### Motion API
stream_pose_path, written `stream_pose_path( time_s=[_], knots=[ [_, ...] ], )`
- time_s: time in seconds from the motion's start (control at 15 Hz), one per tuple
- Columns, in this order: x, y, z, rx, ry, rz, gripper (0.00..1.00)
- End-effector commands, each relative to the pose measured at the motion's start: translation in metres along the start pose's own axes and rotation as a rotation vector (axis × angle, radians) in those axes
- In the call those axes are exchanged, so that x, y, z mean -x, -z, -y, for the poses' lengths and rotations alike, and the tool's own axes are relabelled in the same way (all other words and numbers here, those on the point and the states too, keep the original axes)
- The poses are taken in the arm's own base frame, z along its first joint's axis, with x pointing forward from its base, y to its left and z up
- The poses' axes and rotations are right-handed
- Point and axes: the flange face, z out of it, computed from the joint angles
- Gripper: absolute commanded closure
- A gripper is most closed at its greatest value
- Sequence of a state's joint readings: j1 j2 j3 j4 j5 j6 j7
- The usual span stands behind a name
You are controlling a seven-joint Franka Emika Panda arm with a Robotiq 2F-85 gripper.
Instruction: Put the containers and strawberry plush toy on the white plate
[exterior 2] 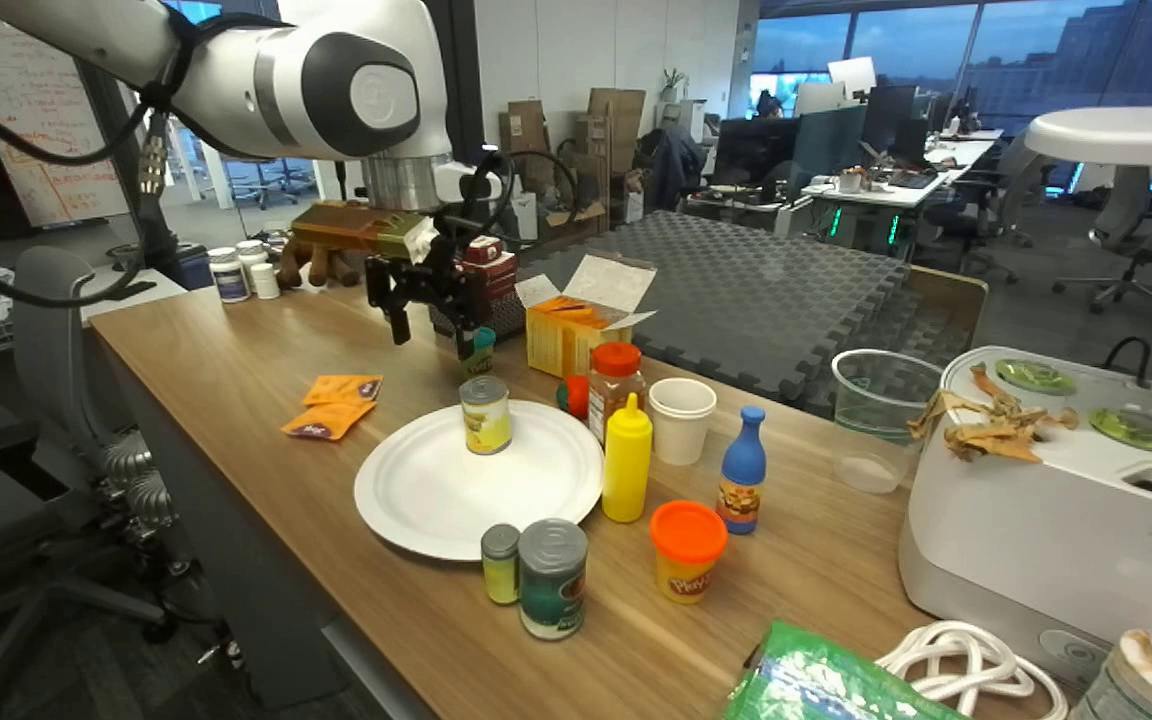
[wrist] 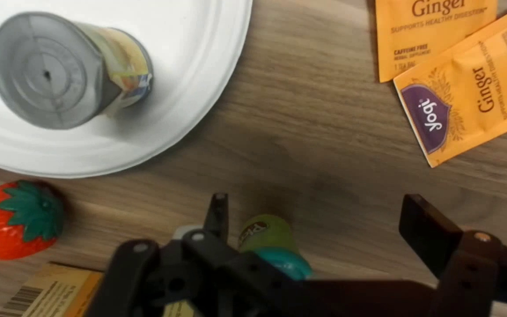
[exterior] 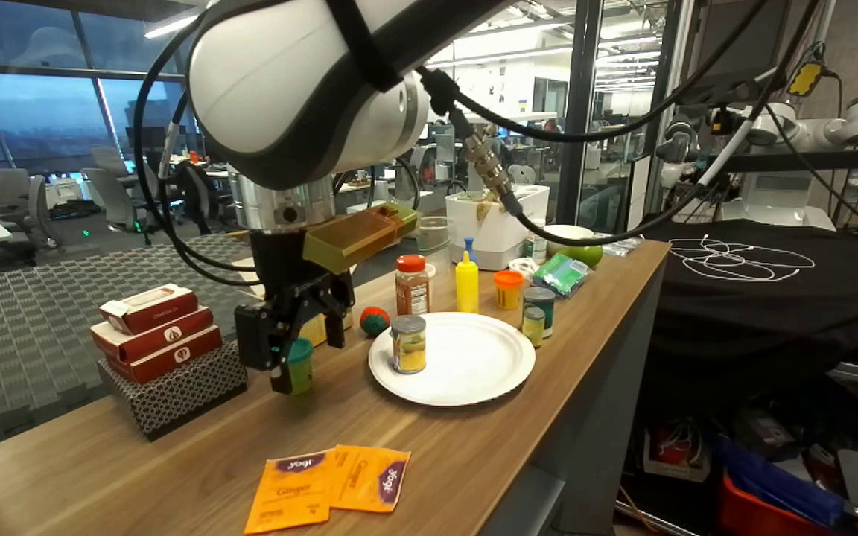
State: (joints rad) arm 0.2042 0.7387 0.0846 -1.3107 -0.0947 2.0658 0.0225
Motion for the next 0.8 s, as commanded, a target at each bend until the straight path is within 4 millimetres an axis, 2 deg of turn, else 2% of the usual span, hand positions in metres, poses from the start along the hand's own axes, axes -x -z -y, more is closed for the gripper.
stream_pose_path(
  time_s=[0.0, 0.73],
  knots=[
    [-0.018, 0.009, -0.009, 0.021, 0.019, -0.034, 0.00],
    [-0.038, 0.007, -0.023, -0.007, 0.005, -0.069, 0.00]
  ],
)
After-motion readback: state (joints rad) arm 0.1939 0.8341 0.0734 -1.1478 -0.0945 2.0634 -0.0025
